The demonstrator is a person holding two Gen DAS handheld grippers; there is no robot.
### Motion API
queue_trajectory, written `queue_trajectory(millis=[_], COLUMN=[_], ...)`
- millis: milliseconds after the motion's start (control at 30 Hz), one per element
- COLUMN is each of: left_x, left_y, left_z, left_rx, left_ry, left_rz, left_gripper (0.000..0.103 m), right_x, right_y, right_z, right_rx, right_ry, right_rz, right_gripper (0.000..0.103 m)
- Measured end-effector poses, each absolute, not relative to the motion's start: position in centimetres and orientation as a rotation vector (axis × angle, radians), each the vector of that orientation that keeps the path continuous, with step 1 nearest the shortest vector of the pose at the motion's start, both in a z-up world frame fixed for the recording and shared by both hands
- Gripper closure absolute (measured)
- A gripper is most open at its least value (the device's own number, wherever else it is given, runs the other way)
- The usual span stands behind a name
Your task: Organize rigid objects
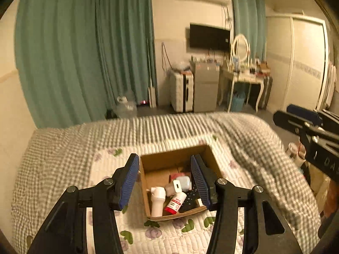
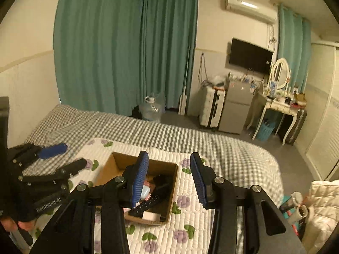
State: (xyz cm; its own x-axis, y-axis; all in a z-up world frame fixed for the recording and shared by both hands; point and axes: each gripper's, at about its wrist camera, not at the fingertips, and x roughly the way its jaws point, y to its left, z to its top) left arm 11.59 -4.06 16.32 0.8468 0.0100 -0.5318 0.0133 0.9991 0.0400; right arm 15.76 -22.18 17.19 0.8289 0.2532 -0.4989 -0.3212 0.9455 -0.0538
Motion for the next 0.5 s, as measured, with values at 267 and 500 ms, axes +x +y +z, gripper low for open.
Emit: queue_trajectory(millis=[267,500], left_x=[4.5,2.6], left_y=[-2.5,-1.3], left_z=[19.9,18.4], left_rx=[0.074,0.082], left_ry=[0.403,0.354], left_rz=[0.015,0.0], left_gripper=[0.031,0.013], right_x=[6.3,2.8], right_y=[-22.4,-22.5], right_z=[21.9,21.6], right_rx=[-0.135,-0.068], right_ry=[0.386,0.328], right_rz=[0.257,0.3], right_gripper=[0.047,0.028])
